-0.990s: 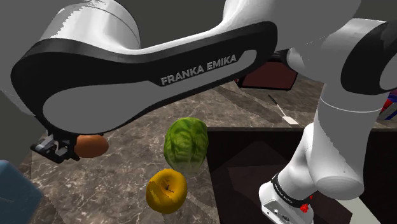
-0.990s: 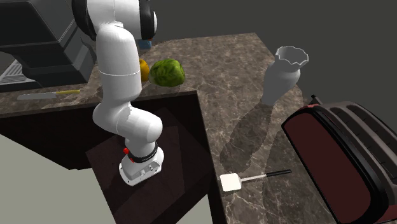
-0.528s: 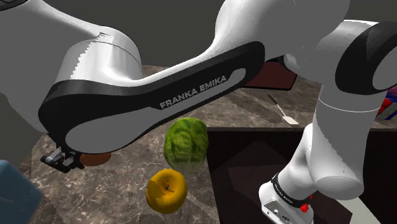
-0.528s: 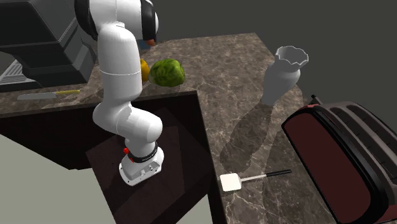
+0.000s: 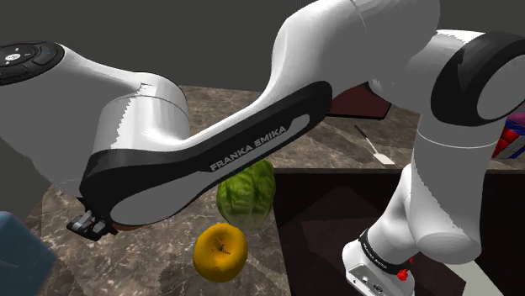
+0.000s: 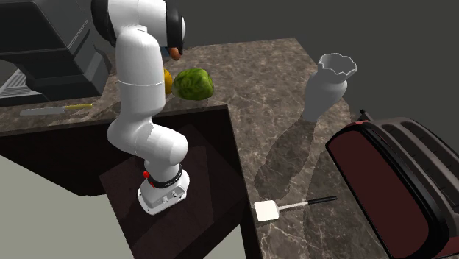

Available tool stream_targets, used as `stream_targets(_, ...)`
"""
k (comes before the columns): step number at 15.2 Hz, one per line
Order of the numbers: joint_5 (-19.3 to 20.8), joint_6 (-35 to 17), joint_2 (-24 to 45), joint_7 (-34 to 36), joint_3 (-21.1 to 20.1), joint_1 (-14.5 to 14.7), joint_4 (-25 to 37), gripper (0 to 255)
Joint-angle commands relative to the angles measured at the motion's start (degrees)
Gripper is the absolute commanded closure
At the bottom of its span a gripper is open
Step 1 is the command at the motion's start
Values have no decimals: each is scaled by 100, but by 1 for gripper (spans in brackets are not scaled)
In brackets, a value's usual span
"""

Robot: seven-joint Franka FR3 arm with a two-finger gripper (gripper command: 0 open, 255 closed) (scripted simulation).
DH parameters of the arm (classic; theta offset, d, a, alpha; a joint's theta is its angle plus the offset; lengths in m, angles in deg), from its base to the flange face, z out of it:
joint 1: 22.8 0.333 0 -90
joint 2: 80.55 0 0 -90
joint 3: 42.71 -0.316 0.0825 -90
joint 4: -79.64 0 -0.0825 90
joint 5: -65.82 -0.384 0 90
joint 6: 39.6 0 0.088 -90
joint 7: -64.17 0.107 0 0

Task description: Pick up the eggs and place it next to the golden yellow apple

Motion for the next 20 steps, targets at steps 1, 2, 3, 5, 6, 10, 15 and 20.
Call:
stream_targets(1,43,-125,41,45,19,2,-90,255)
stream_targets(2,69,-185,71,69,31,6,-128,255)
stream_targets(3,95,-243,101,94,43,11,-164,255)
stream_targets(5,150,-359,164,145,69,23,-231,255)
stream_targets(6,178,-416,197,170,82,30,-263,255)
stream_targets(10,297,-639,337,276,142,61,-375,255)
stream_targets(15,329,-697,377,304,159,71,-401,255)
stream_targets(20,329,-697,377,304,160,71,-401,0)
